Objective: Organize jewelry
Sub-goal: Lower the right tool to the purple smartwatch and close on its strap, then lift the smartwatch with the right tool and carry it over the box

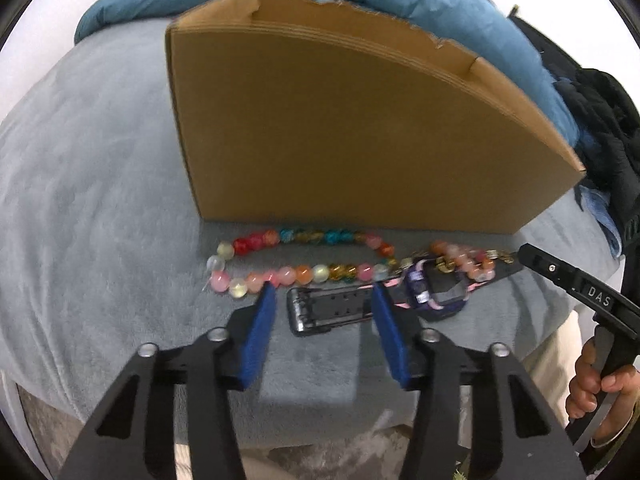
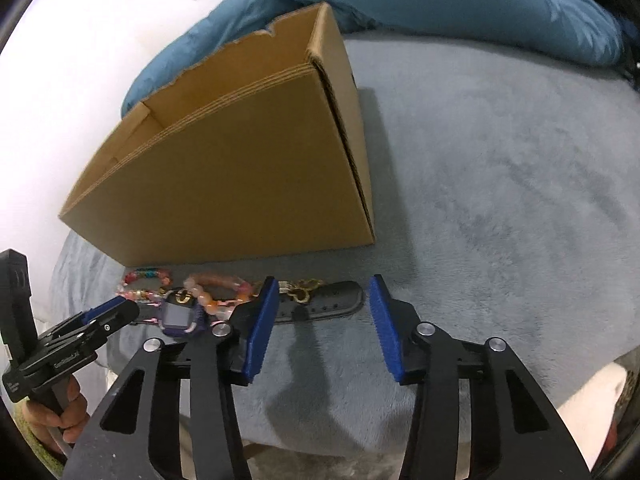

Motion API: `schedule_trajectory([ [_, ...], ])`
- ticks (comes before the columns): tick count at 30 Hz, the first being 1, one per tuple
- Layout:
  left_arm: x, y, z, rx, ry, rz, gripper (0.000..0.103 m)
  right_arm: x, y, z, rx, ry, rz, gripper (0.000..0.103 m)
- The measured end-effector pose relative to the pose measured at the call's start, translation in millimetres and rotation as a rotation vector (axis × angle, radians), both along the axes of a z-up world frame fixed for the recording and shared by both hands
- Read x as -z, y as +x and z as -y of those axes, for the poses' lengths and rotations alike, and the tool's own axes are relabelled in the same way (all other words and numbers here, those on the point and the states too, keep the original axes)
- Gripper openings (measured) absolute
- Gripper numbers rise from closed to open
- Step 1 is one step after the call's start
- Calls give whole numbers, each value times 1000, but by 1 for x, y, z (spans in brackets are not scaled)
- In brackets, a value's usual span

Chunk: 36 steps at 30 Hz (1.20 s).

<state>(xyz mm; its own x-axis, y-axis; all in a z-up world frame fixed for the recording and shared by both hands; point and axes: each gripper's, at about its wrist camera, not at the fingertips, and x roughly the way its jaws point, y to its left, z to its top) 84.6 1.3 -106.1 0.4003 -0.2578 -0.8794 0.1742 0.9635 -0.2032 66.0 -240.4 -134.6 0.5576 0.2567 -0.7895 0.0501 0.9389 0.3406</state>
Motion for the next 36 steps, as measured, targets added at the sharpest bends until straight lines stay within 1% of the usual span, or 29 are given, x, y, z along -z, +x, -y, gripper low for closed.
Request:
schedule_trajectory([
  [2,5,0,-3,-13,-6,-11,40,7,0,2,8,12,-14,42],
  [5,5,-1,-5,-16,-18,-15,40,15,-1,6,22,49,-22,42],
  [8,7,1,-9,-31,-51,-32,37,19,-2,10,31,96,-18,42],
  [10,7,0,-13,-36,-63,-38,32,18,-5,15,37,138,-20,36],
  [11,6,-1,-15,-36,-63,-40,30,18,-6,17,36,155,-24,29],
  [13,5,-3,-17,-45,-56,-43,24,15,-10,29,44,193,-38,22],
  [15,4,-2,-24,-61,-64,-56,16,15,-15,37,60,228,-44,11],
  [16,4,-1,-26,-69,-74,-65,14,14,-17,41,66,245,-48,9],
  [18,1,-2,-29,-77,-92,-75,6,14,-21,48,72,295,-52,4],
  [20,-4,-4,-31,-72,-89,-75,5,11,-23,52,71,322,-49,2],
  [23,-11,-7,-36,-71,-109,-80,4,1,-24,57,55,376,-26,1],
  [26,-27,-5,-47,-81,-187,-96,4,-5,-28,59,48,412,-17,1],
  [27,-36,-5,-52,-84,-242,-110,4,-5,-30,62,50,443,-24,1],
  [28,-42,-5,-53,-82,-274,-111,3,-5,-30,65,52,476,-32,1],
  [30,-56,-5,-54,-67,-312,-108,3,-6,-28,68,50,519,-36,1],
  [33,-73,-4,-54,-47,-362,-105,3,-6,-30,70,43,526,-54,1],
  [35,-82,-1,-48,-37,-384,-117,3,3,-31,70,50,551,-90,1],
  [36,-83,-3,-37,-38,-383,-126,3,10,-30,67,57,573,-107,1],
])
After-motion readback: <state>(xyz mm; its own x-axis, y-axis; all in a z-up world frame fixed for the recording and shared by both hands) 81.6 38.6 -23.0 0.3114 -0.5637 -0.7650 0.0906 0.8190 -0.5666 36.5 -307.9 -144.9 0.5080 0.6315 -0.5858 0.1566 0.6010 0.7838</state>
